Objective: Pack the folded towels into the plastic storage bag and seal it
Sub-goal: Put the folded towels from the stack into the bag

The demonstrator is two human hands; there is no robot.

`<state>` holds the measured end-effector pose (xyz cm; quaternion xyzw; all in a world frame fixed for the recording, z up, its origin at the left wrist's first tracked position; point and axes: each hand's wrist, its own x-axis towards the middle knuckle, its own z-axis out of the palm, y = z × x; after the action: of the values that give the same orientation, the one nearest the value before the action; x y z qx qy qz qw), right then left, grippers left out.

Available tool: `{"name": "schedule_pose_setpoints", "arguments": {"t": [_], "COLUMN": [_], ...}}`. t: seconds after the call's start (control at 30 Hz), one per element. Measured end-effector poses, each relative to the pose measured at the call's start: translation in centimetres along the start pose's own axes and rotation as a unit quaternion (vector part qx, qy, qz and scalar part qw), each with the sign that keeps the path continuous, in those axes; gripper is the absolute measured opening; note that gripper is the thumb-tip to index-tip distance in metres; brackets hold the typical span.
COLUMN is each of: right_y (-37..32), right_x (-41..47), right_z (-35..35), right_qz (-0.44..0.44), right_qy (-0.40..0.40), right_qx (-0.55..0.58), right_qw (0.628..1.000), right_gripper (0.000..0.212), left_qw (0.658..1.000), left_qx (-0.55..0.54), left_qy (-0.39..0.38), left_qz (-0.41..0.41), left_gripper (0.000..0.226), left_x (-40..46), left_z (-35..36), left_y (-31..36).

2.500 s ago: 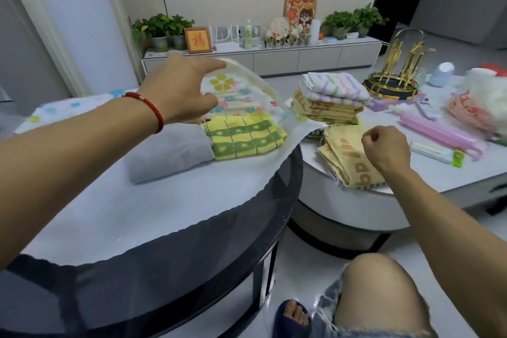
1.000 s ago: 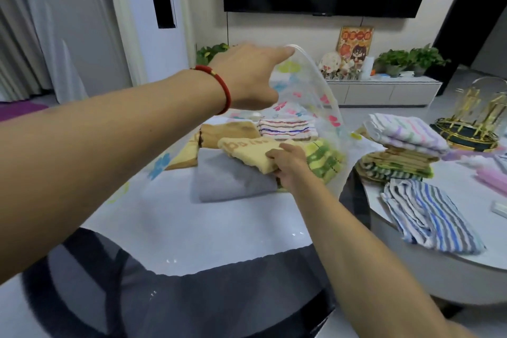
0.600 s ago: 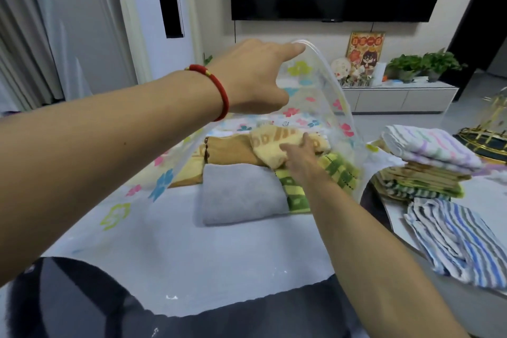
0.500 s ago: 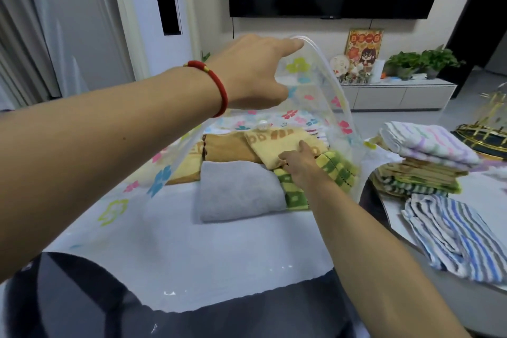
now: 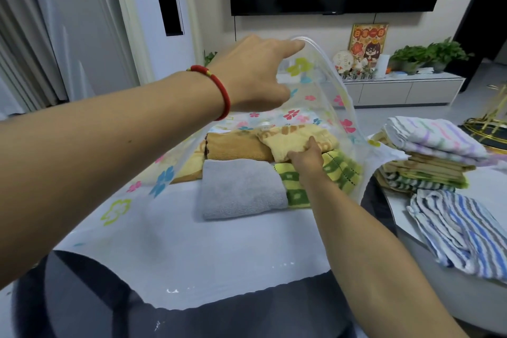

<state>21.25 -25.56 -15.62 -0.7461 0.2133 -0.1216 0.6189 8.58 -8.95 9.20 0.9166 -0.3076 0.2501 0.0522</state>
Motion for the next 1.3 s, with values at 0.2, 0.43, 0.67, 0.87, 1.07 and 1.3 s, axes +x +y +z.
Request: {"name": "schedule_pose_setpoints", "arguments": {"t": [0.2, 0.43, 0.67, 0.87, 1.07, 1.3], "right_y": [-2.6, -2.9, 4.0, 11.2, 11.8, 8.2], "right_x": [-5.1, -15.8, -13.9, -6.3, -4.3, -8.9], "right_z": [-3.4, -15.8, -31.4, -36.3, -36.3, -35.4], "right_qz": [-0.092, -0.271, -0.141, 0.041, 0.109, 0.014], "right_qy": [-0.010, -0.261, -0.011, 0.111, 0.111, 0.014], "right_qx": [-0.150, -0.198, -0.177, -0.481, -0.408, -0.222], "right_qw": [0.984, 0.905, 0.974, 0.869, 0.900, 0.975], "right_gripper": [0.063, 0.035, 0.022, 0.028, 0.043, 0.036], "left_qw": [1.000, 0.999, 0.996, 0.997, 0.998, 0.997], "left_qx": [-0.007, -0.044, -0.092, -0.075, -0.062, -0.080], "left_qy": [-0.010, -0.010, -0.013, 0.009, 0.008, 0.003], "left_qz": [-0.017, -0.017, -0.016, -0.016, -0.013, -0.018], "left_gripper": [0.075, 0.075, 0.076, 0.073, 0.075, 0.071], "left_x": [-0.6, -2.2, -4.0, -4.5, -4.9, -5.9], "left_z": [0.1, 1.0, 2.7, 4.1, 4.8, 4.0], "left_y": [1.0, 1.9, 2.9, 3.1, 2.8, 3.2]}}
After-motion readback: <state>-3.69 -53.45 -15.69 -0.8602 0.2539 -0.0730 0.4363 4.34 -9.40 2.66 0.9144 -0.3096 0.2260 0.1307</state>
